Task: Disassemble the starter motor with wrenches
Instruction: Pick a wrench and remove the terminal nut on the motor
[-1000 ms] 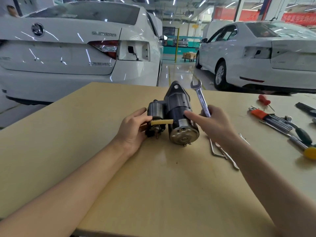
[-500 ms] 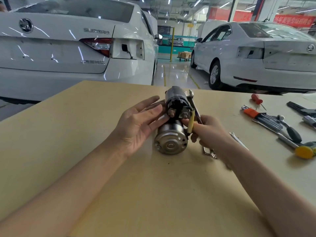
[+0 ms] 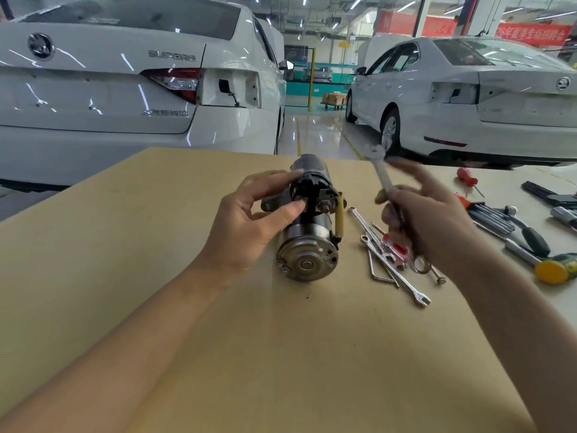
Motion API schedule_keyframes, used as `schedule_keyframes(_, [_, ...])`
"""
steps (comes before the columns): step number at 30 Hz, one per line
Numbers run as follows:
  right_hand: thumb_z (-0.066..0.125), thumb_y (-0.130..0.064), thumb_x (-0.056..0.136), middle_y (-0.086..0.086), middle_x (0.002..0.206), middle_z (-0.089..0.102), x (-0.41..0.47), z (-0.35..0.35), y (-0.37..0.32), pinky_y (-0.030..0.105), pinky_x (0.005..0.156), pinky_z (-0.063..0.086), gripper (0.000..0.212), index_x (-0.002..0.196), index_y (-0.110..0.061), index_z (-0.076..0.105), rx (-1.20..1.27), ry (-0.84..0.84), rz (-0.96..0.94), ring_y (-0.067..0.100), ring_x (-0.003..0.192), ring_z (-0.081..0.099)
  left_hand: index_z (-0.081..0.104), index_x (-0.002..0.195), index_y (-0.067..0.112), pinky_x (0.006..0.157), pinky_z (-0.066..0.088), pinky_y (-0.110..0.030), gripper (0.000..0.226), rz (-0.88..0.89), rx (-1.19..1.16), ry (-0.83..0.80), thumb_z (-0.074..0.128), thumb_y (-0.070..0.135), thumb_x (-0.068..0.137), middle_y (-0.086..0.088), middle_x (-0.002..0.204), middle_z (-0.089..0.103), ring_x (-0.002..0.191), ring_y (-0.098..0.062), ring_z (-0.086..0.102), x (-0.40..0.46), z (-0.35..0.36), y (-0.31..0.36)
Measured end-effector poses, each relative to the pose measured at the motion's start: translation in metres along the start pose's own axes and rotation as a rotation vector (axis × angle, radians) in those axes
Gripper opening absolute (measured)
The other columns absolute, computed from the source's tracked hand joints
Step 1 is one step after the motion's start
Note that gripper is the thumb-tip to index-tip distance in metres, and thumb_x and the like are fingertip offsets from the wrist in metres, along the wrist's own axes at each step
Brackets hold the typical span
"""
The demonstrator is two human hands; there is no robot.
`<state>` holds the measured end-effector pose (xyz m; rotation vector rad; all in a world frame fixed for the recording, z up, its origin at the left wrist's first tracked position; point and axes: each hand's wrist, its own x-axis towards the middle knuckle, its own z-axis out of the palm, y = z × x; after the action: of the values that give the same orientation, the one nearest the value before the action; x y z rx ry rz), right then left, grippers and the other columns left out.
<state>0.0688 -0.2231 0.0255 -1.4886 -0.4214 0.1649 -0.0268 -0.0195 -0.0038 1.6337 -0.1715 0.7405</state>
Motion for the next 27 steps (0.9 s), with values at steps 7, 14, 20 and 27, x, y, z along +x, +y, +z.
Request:
schedule_keyframes(7, [0.04, 0.009, 0.077, 0.014, 0.108, 0.071, -0.012, -0.012, -0.015, 0.031, 0.075, 0.058, 0.044, 0.105, -0.004, 0.071, 0.867, -0.302, -0.017, 0.023, 0.101, 0.07, 0.055, 0.126, 0.028, 0.108, 0.043, -0.03, 0.042, 0.11, 0.108, -0.143, 0.053, 0.01, 0.088, 0.001, 0.142, 0.049, 0.132, 0.001, 0.044, -0.002, 0.004, 0.001])
schedule_keyframes(14, [0.057, -0.023, 0.079, 0.008, 0.068, 0.072, -0.03, 0.0, 0.0, 0.016, 0.049, 0.051, 0.018, 0.076, -0.008, 0.067, 0.48, -0.073, -0.029, 0.012, 0.054, 0.066, 0.053, 0.13, 0.032, 0.115, 0.034, -0.046, 0.045, 0.045, 0.151, -0.212, 0.059, 0.028, 0.085, 0.008, 0.147, 0.046, 0.138, -0.013, 0.042, -0.004, 0.005, -0.001])
schedule_keyframes(20, [0.059, -0.016, 0.074, 0.007, 0.056, 0.054, -0.044, 0.018, 0.022, 0.017, 0.042, 0.042, 0.017, 0.064, -0.006, 0.069, 0.767, 0.017, 0.306, 0.012, 0.043, 0.046, 0.048, 0.131, 0.032, 0.114, 0.036, -0.032, 0.07, 0.121, 0.267, -0.191, 0.08, 0.024, 0.069, 0.01, 0.146, 0.045, 0.137, -0.01, 0.042, -0.005, 0.012, -0.004])
schedule_keyframes(27, [0.062, -0.025, 0.08, 0.009, 0.06, 0.064, -0.041, 0.028, 0.021, 0.018, 0.043, 0.048, 0.03, 0.058, -0.006, 0.071, 0.793, 0.06, 0.32, 0.012, 0.045, 0.058, 0.05, 0.127, 0.028, 0.11, 0.04, -0.04, 0.066, 0.186, 0.325, -0.111, 0.081, 0.03, 0.068, 0.006, 0.141, 0.049, 0.131, -0.018, 0.047, -0.004, 0.017, -0.006])
